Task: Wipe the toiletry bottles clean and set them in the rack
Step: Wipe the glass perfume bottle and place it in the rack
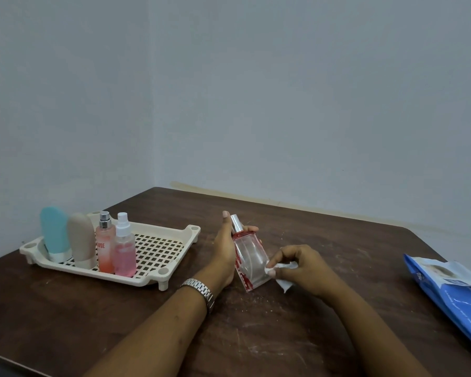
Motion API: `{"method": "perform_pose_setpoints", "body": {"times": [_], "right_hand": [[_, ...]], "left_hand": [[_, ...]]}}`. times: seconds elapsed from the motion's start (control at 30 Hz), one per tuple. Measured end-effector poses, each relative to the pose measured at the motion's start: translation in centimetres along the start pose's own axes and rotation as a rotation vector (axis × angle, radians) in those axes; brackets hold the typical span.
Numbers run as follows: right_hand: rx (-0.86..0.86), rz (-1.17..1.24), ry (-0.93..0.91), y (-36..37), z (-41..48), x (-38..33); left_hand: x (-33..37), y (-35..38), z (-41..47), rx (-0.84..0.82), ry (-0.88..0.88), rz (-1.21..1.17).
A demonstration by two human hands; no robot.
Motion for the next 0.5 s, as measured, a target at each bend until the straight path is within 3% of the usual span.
{"method": "perform_pose_setpoints", "body": {"times": [0.3, 0.5], "right_hand": [[0.313, -0.070, -0.023, 0.2, 0.6, 0.0], [0.527, 0.155, -0.066, -1.2, -0.2, -0.8]], "left_hand": [[0.8, 0.5, -0.7, -0.004, 0.019, -0.019], [1.9, 2.5, -2.2, -0.086, 0.160, -0.064]]}}
Point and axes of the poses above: each hand's wrist, its own z-axis towards the middle knuckle, its own y-axis out of the palm, x = y × z, the point moved 8 cm from there along z, towards the middle knuckle, and after that the axes turned 3 degrees about x, right-handed, at the moved point
